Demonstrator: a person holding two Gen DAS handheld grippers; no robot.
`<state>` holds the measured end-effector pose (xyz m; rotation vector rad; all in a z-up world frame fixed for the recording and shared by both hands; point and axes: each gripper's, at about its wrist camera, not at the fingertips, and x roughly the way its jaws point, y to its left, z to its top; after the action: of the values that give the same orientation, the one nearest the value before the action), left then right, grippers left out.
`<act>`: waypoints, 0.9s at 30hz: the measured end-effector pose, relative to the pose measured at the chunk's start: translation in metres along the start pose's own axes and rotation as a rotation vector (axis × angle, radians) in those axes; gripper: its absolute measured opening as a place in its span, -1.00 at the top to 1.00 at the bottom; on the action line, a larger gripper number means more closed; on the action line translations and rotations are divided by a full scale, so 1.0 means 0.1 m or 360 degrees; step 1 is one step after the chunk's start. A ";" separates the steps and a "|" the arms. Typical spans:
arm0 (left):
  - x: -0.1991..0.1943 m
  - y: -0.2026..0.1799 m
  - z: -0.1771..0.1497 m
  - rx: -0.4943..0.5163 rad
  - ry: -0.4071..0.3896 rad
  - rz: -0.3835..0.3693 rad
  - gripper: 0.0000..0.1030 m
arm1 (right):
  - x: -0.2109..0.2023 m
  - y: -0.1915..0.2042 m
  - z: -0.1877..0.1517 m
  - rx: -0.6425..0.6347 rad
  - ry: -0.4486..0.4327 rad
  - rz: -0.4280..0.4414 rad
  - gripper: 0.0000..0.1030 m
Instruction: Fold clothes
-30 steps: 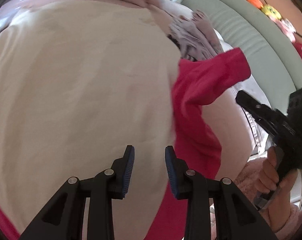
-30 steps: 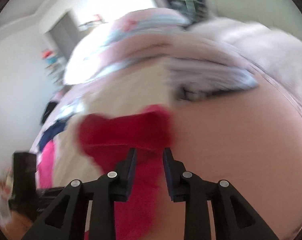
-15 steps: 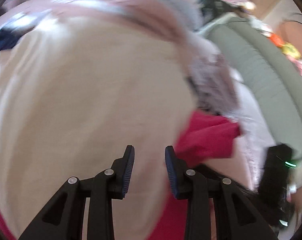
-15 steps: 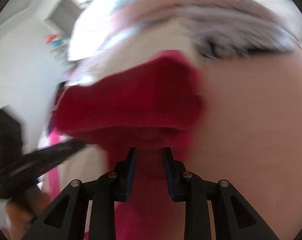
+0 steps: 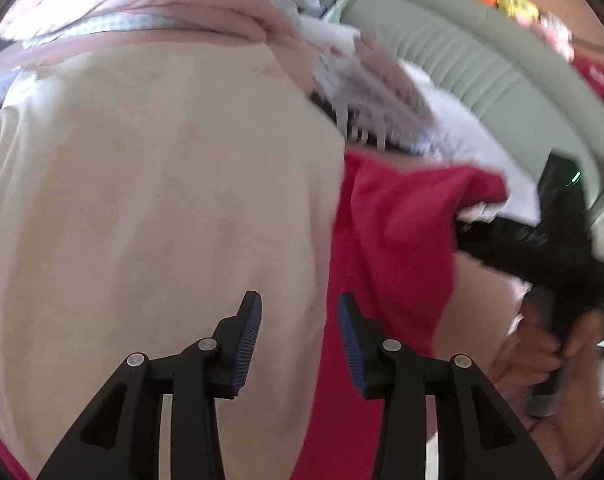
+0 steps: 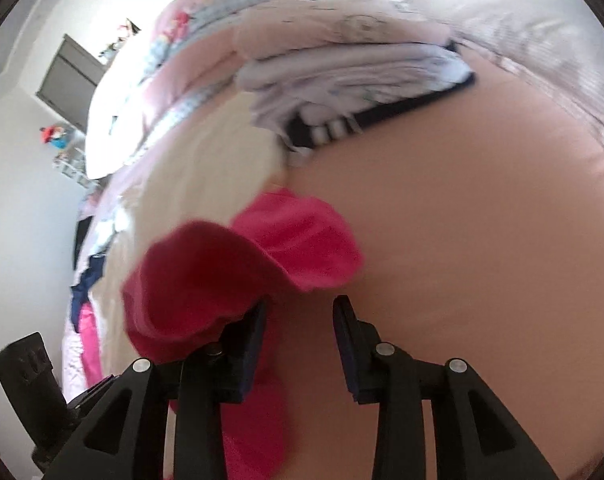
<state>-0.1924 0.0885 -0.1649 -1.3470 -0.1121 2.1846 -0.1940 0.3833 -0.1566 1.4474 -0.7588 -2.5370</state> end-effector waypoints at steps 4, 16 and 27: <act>0.20 -0.50 -0.30 0.0330 0.0099 0.0152 0.27 | -0.13 -0.25 -0.07 0.0121 -0.0047 0.0004 0.34; 0.21 -0.41 0.41 0.0288 -0.0106 0.0282 0.24 | -0.45 -0.16 0.38 0.0051 -0.0361 -0.0305 0.16; 0.54 -0.84 0.05 0.0433 0.0136 -0.0027 0.19 | -0.24 -0.15 0.16 -0.0015 -0.0107 -0.0145 0.06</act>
<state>-0.1793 0.1873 -0.1764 -1.2755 0.1986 2.0386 -0.1922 0.4100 -0.1385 1.4325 -0.7048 -2.6653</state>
